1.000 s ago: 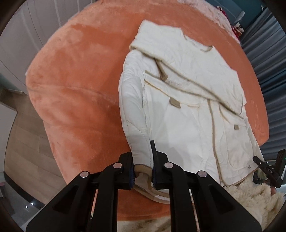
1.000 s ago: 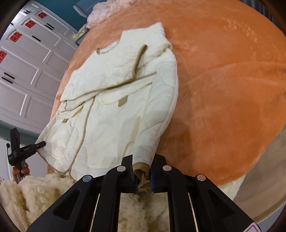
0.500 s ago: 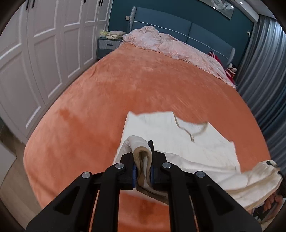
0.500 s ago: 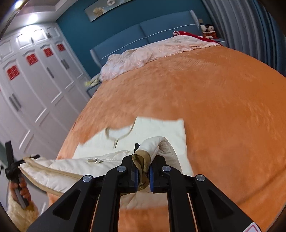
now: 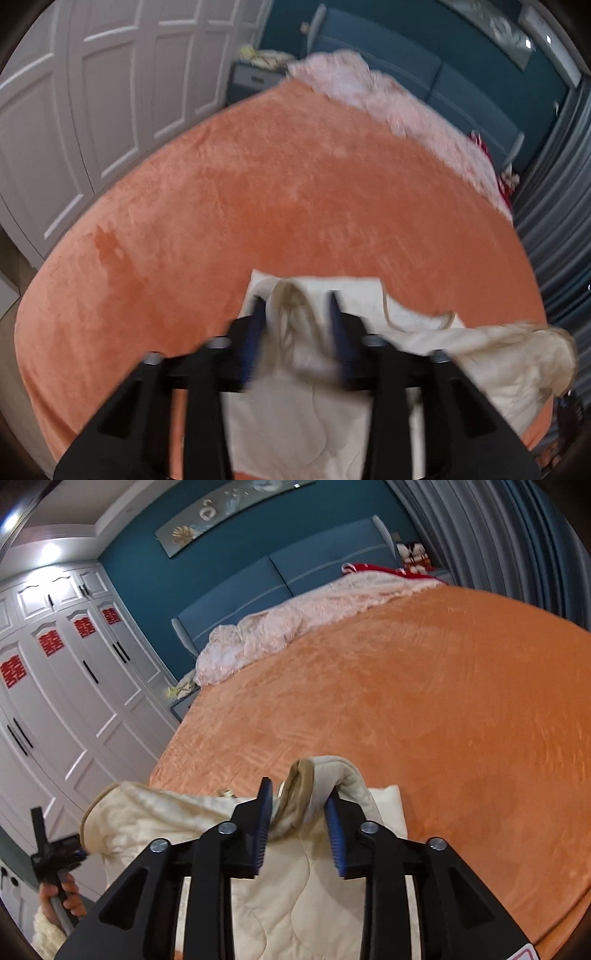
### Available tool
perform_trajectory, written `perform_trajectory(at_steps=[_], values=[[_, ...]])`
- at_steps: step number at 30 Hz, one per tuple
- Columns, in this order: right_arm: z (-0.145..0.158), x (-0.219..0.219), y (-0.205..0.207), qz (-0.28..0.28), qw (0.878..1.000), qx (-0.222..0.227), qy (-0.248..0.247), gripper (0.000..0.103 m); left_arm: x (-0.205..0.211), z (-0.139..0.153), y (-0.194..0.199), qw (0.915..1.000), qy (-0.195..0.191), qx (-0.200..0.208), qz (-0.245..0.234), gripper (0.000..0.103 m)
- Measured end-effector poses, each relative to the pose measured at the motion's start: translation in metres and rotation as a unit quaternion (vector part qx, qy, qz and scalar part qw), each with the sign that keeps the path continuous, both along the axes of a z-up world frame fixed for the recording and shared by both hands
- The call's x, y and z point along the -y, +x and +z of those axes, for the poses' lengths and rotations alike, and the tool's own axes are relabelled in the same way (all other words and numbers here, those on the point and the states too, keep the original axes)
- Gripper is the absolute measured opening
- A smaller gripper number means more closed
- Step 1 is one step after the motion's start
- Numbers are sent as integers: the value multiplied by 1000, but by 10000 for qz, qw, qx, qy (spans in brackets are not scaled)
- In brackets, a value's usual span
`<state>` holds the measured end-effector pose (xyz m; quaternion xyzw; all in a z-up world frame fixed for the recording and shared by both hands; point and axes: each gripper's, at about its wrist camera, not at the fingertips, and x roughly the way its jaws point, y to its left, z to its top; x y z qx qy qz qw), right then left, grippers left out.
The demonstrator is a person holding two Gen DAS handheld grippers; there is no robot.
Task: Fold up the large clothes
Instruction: 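Carry both cuffs over the jacket body toward the collar and lay them down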
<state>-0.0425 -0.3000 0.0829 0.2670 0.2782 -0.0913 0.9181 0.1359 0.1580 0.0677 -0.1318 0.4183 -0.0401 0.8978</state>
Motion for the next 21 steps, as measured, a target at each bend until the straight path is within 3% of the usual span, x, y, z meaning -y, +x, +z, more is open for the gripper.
perform_trajectory(at_steps=[1, 2, 3, 5, 9, 12, 18, 20, 21], values=[[1, 0, -2, -33, 10000, 53, -55, 39, -5, 10, -6, 9989, 187, 358, 247, 75], [4, 0, -10, -199, 9995, 182, -193, 57, -7, 16, -10, 9972, 247, 619, 340, 89], [6, 2, -16, -388, 9983, 335, -291, 71, -11, 22, -14, 9957, 256, 809, 375, 92], [9, 7, -24, -555, 9968, 513, -276, 75, -12, 23, -10, 9972, 240, 670, 233, 93], [-11, 13, -10, -424, 9989, -43, -197, 75, -4, -5, 9, 9996, 155, 9, -249, 93], [-34, 15, 6, -252, 9984, -465, -204, 75, 9, -41, 25, 9957, -20, -646, -667, 93], [-86, 15, 49, 0, 9914, -1297, -147, 75, 28, -105, 49, 9853, 302, -1413, -906, 91], [-101, 16, 61, 17, 9887, -1496, -75, 75, 32, -118, 55, 9809, 289, -1690, -913, 72], [-108, 16, 66, 21, 9875, -1573, -63, 74, 34, -122, 54, 9800, 254, -1764, -882, 68]])
